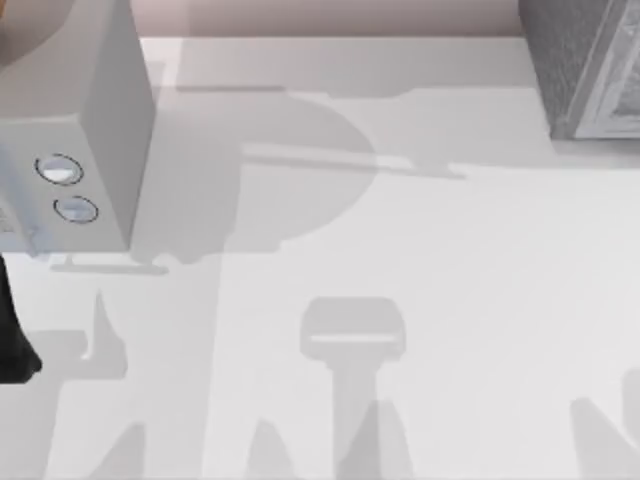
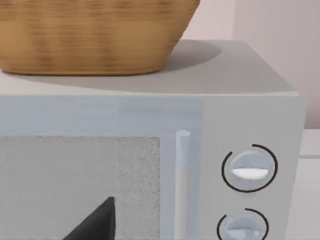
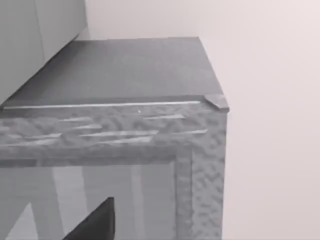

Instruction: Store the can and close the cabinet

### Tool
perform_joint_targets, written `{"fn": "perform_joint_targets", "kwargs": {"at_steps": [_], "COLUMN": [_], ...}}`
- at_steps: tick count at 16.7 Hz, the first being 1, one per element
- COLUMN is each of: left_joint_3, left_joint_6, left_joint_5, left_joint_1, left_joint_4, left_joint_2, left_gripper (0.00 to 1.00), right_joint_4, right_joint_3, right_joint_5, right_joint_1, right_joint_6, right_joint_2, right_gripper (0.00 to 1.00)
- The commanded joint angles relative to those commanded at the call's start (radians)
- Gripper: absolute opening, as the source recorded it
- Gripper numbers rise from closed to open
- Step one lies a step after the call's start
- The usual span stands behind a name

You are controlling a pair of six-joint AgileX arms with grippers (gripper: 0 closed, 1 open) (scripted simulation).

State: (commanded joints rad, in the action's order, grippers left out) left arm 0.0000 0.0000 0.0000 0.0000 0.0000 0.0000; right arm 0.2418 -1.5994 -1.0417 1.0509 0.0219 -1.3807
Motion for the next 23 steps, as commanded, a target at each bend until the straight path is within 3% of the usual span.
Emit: {"fn": "perform_joint_targets", "kwargs": {"at_steps": [4,10,13,17,23], "left_joint_3": [0.0,0.0,0.0,0.0,0.0], "left_joint_6": [0.0,0.0,0.0,0.0,0.0], "left_joint_5": [0.0,0.0,0.0,0.0,0.0], "left_joint_1": [0.0,0.0,0.0,0.0,0.0], "left_joint_4": [0.0,0.0,0.0,0.0,0.0], "left_joint_2": [0.0,0.0,0.0,0.0,0.0], "left_gripper": [1.0,1.0,1.0,1.0,1.0], "right_joint_4": [0.141,0.146,0.153,0.166,0.195], "right_joint_3": [-0.135,-0.144,-0.155,-0.17,-0.169], "right_joint_5": [0.007,0.007,0.059,0.255,0.709], "right_joint_1": [-0.009,-0.007,-0.065,-0.261,-0.706], "right_joint_6": [-0.001,0.0,0.004,0.006,-0.004], "right_joint_2": [0.039,0.04,0.029,0.021,0.014], "right_gripper": [1.0,1.0,1.0,1.0,1.0]}}
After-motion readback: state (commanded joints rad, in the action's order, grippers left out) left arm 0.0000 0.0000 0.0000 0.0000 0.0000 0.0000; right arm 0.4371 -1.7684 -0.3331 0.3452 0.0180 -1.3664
